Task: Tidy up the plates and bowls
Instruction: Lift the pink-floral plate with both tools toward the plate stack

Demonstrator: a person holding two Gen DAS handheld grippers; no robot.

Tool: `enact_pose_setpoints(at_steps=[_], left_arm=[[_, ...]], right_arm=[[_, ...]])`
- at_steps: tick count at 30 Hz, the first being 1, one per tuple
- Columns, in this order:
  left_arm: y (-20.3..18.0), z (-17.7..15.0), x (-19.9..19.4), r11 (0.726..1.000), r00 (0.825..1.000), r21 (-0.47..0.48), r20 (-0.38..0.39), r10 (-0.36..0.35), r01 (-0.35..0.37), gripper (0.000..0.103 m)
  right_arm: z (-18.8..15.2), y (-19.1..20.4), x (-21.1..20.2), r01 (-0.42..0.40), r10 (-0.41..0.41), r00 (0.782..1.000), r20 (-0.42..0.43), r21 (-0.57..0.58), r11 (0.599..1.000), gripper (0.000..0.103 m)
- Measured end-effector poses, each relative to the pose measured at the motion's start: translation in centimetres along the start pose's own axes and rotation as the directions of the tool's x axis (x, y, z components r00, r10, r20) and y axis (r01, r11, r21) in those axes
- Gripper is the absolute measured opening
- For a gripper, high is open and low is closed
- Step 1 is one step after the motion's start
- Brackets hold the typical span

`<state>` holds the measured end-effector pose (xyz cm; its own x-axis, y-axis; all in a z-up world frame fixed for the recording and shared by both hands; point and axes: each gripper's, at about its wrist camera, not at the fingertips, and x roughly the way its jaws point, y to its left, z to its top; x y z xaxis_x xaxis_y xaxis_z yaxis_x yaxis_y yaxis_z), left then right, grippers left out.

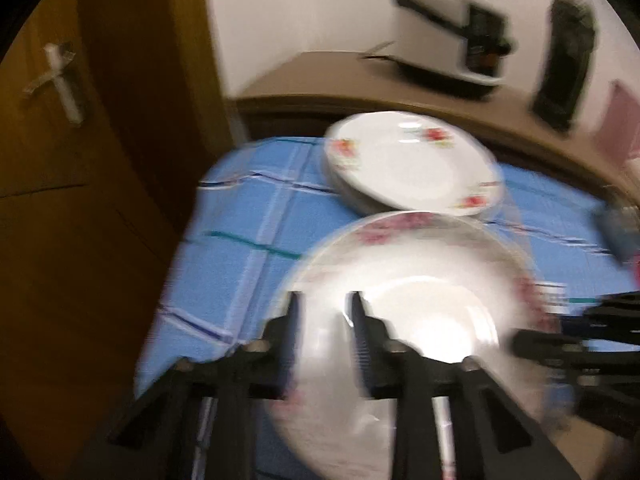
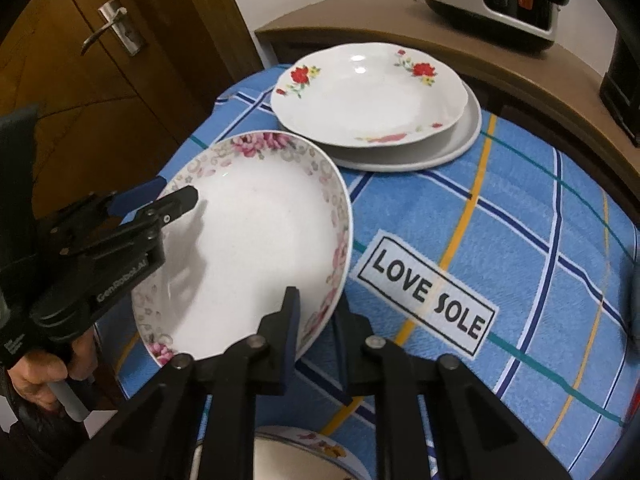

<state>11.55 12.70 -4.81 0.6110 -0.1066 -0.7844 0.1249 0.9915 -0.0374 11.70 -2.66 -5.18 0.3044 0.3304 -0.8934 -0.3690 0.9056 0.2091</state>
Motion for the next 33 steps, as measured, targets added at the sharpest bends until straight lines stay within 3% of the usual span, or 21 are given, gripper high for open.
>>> enact_pose_setpoints(at_steps=[1, 3, 5, 11, 15, 16, 19, 26, 29, 33], left_arm=[[-0.4, 0.1, -0.1, 1.000, 1.000, 0.004, -0.005, -0.023, 0.023, 0.019], [-1.4, 0.2, -0.3, 0.999, 0.999, 0.044, 0.019, 0.031, -0.032, 0.019], [-1.1, 0.3, -0.5, 0.999, 0.999, 0.030, 0.026, 0.025, -0.026, 0.019], [3.5, 0.4, -1.8, 0.997, 0.997, -0.046, 0.039, 0.062, -0.060, 0.021], [7.0, 0.0, -1.5, 0.988, 0.996, -0.132, -0.004, 0.085, -0.085, 0.064], [7.5, -0.2, -1.4, 0.985, 0.997, -0.150, -0.003, 0.080, -0.080, 0.065], [7.9, -0.7, -0.8, 0.984, 1.000, -0.176, -0.026, 0.016, -0.021, 0.066], [5.7, -1.5, 1.0, 0.991, 0.995, -0.129, -0.086, -0.051, 0.040, 0.066], [5.0, -1.7, 1.7, 0.993, 0.995, -0.113, -0.094, -0.031, 0.020, 0.065], [4.6, -1.6, 2.3, 0.991, 0.993, -0.120, -0.097, -0.064, 0.052, 0.037]], right_arm=[[0.0, 0.1, -0.2, -0.010, 0.010, 1.000, 0.007, 0.003, 1.000, 0.016], [0.1, 0.3, -0.5, -0.021, 0.022, 1.000, 0.015, -0.004, 1.000, 0.016], [0.0, 0.7, -0.6, -0.009, 0.009, 1.000, 0.014, -0.018, 1.000, 0.015], [0.1, -0.1, 0.4, -0.022, 0.022, 1.000, -0.015, 0.016, 1.000, 0.015], [0.0, -0.2, 0.6, -0.019, 0.019, 1.000, -0.020, 0.016, 1.000, 0.015], [0.1, -0.2, 0.6, -0.018, 0.018, 1.000, -0.021, 0.018, 1.000, 0.015], [0.2, -0.3, 0.5, -0.017, 0.017, 1.000, -0.019, 0.019, 1.000, 0.014], [0.2, -0.6, 0.8, -0.011, 0.012, 1.000, -0.028, 0.022, 1.000, 0.014], [0.2, -0.5, 0.8, -0.007, 0.007, 1.000, -0.030, 0.015, 1.000, 0.014], [0.3, -0.6, 0.9, -0.015, 0.015, 0.999, -0.033, 0.017, 1.000, 0.014]])
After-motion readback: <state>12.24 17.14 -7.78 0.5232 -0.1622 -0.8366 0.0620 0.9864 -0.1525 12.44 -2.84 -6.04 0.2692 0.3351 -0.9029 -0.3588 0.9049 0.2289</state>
